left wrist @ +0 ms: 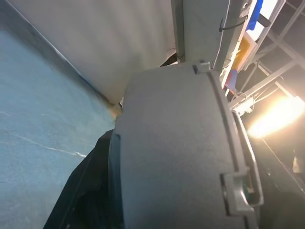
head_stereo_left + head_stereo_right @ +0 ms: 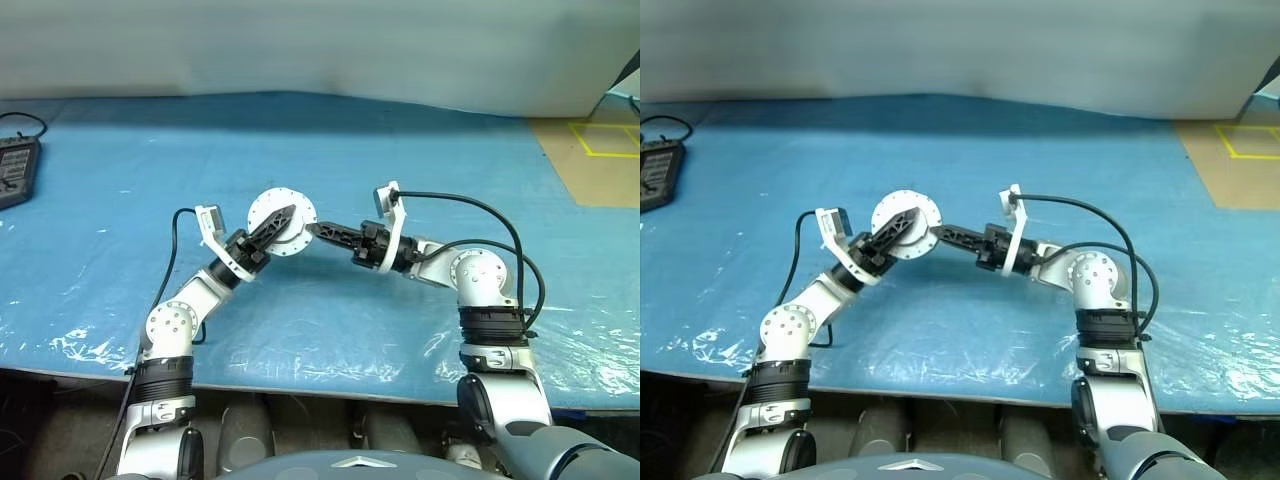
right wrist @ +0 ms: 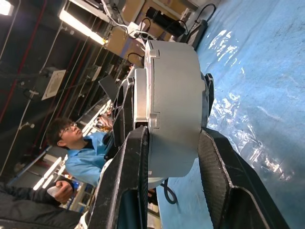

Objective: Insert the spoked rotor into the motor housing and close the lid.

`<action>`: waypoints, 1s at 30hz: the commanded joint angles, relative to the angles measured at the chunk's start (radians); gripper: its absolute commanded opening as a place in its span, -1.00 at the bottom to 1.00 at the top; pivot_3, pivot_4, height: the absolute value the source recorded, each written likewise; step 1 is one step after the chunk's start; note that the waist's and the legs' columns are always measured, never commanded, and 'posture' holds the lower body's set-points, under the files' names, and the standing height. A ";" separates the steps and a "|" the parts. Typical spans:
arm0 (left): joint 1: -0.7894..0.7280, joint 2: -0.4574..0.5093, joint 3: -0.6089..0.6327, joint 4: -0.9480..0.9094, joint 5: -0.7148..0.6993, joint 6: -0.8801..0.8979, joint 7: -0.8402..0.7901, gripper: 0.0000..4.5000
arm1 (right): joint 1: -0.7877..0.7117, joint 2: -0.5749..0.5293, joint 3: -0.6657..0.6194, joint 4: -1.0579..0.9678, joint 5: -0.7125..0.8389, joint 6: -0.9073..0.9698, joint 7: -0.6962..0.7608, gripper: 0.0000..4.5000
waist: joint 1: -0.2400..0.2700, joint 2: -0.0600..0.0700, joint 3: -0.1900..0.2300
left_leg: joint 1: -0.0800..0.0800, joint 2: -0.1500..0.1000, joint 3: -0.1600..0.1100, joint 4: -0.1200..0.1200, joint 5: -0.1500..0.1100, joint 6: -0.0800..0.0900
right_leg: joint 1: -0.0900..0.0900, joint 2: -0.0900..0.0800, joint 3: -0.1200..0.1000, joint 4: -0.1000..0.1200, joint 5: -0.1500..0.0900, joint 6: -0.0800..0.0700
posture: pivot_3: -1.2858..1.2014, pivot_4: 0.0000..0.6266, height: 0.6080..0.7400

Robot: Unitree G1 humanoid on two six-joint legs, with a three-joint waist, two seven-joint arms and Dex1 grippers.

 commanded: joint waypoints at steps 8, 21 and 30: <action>-0.046 -0.043 0.051 0.093 0.151 -0.219 0.120 0.20 | -0.100 0.048 -0.060 0.167 -0.202 -0.379 -0.152 0.41 | -0.002 0.000 0.000 | 0.000 0.000 0.000 0.001 0.000 0.000 | 0.001 0.000 0.000 0.000 0.000 0.001 | 0.03 -0.52 1.00; -0.507 0.097 0.365 0.814 0.287 -0.733 0.446 0.20 | -0.060 0.014 -0.081 0.187 -0.260 -0.441 -0.160 0.41 | 0.001 -0.003 0.002 | -0.002 0.000 -0.006 0.004 0.000 0.000 | 0.002 0.001 -0.004 0.001 0.003 0.005 | 0.03 -0.52 1.00; -0.647 0.194 0.379 1.126 0.378 -0.795 0.511 0.31 | -0.030 0.019 -0.077 0.145 -0.267 -0.439 -0.177 0.42 | 0.025 -0.004 0.002 | -0.008 -0.001 -0.013 0.006 0.000 0.000 | 0.003 -0.001 -0.014 0.001 0.004 0.006 | 0.03 -0.52 1.00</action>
